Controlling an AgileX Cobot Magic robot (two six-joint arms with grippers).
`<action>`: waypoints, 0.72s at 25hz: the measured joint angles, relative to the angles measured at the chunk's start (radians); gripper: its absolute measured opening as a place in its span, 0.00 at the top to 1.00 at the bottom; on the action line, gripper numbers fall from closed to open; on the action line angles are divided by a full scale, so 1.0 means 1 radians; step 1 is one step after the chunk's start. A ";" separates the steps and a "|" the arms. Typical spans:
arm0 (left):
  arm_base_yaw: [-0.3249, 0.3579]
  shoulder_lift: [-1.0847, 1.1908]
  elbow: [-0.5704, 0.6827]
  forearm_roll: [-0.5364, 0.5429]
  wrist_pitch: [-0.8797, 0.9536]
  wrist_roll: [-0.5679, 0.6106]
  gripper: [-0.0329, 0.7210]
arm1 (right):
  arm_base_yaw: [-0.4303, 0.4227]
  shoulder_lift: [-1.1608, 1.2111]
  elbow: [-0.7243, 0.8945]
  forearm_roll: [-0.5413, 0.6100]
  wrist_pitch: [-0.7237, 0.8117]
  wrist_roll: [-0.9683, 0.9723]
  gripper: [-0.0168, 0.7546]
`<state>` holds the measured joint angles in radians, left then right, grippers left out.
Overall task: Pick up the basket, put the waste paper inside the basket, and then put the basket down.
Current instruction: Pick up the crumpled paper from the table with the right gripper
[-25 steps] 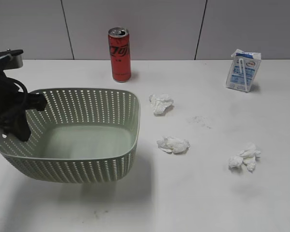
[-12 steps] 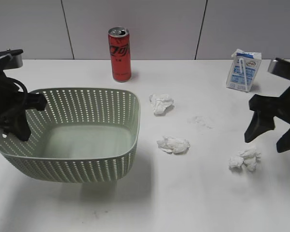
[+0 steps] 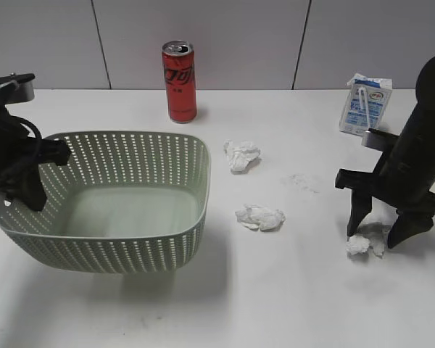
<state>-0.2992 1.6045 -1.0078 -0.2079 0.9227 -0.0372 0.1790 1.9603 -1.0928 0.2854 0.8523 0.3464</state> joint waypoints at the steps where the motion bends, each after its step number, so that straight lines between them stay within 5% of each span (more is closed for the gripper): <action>1: 0.000 0.000 0.000 0.000 -0.003 0.000 0.95 | 0.003 0.007 0.000 -0.020 0.000 0.016 0.37; 5: 0.000 0.000 0.000 0.000 -0.008 0.000 0.95 | 0.007 0.021 -0.001 -0.051 0.000 0.042 0.53; 10: 0.000 0.000 0.000 0.000 -0.008 0.000 0.95 | 0.007 0.021 -0.004 -0.074 -0.003 0.043 0.90; 18: 0.000 0.000 0.000 0.000 0.003 0.000 0.95 | 0.100 -0.136 -0.005 -0.099 -0.086 -0.136 0.97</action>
<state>-0.2992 1.6045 -1.0078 -0.2079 0.9262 -0.0372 0.2785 1.8244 -1.0979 0.1867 0.7667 0.2101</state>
